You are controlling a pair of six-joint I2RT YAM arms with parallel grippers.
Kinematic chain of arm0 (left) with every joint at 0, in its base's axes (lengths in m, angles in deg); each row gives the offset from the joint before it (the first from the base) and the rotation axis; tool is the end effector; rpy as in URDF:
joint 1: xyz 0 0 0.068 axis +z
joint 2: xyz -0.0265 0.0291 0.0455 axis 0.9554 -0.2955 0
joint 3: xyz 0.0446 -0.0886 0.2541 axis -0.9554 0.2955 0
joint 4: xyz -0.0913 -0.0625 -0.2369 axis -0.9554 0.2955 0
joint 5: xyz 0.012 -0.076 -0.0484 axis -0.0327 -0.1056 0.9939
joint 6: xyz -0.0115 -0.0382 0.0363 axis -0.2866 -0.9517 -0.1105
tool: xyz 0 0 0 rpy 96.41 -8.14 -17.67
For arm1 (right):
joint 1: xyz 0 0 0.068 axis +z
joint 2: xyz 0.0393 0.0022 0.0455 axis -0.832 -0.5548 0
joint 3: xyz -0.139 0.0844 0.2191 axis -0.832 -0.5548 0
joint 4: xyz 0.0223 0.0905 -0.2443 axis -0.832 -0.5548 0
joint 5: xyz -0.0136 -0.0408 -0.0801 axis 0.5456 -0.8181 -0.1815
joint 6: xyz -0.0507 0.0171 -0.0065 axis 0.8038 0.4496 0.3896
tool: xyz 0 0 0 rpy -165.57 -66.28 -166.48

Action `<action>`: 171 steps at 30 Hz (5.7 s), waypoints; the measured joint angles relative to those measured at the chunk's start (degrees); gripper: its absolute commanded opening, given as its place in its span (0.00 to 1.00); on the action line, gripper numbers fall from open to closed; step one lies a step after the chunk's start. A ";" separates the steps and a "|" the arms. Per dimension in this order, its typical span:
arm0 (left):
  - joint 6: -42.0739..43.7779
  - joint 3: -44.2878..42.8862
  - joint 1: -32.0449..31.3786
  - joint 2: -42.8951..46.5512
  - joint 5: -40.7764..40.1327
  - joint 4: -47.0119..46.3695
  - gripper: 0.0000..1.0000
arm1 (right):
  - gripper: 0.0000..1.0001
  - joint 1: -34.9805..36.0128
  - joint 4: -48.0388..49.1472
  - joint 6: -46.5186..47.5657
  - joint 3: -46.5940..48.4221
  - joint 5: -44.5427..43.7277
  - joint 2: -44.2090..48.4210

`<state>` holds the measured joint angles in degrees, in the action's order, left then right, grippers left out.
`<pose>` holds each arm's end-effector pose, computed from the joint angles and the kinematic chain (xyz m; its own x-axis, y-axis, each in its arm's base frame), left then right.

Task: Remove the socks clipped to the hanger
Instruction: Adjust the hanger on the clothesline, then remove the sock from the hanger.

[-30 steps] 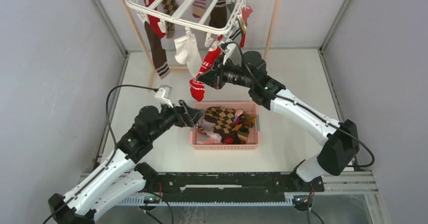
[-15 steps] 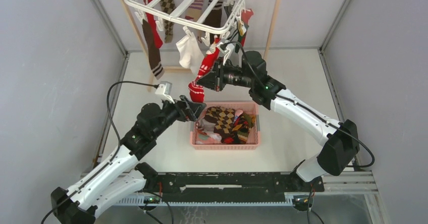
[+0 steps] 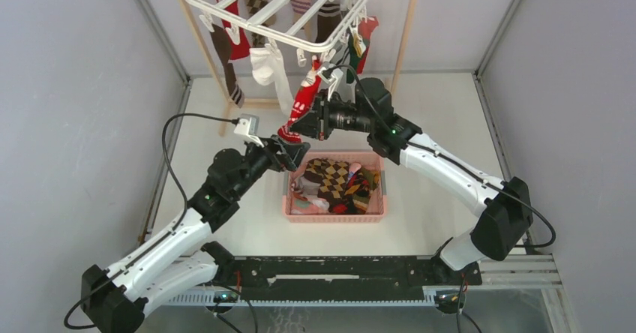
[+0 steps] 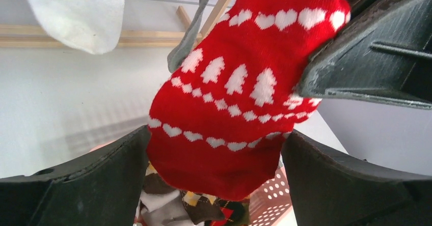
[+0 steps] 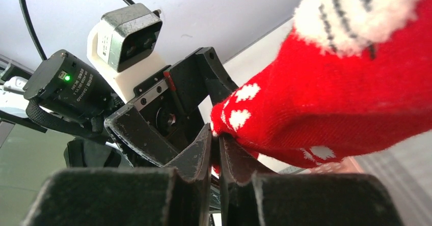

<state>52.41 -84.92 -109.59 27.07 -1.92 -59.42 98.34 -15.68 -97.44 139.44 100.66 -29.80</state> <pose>0.1626 -0.1205 0.3113 -0.3113 -0.3809 -0.8706 0.4876 0.7224 -0.4903 0.2505 0.2525 0.3880 -0.4860 0.0345 -0.8733 -0.8411 0.2529 0.4781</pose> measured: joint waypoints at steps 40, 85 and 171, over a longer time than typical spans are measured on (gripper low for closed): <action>2.25 -11.93 3.39 -1.73 -0.11 13.92 0.14 | 0.62 -8.85 -9.40 1.66 -7.74 -0.46 13.94; -1.51 -12.52 19.30 -4.57 10.75 25.92 0.28 | 0.78 -14.27 17.35 9.35 -7.04 -24.92 -13.86; -0.20 -15.78 -4.85 -16.22 13.20 12.55 0.20 | 0.03 7.63 -0.68 11.26 -20.37 -28.85 21.07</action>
<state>52.21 -100.70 -114.44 10.86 11.28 -46.87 105.97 -16.36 -86.19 119.06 71.81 -8.73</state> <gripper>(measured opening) 0.398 0.022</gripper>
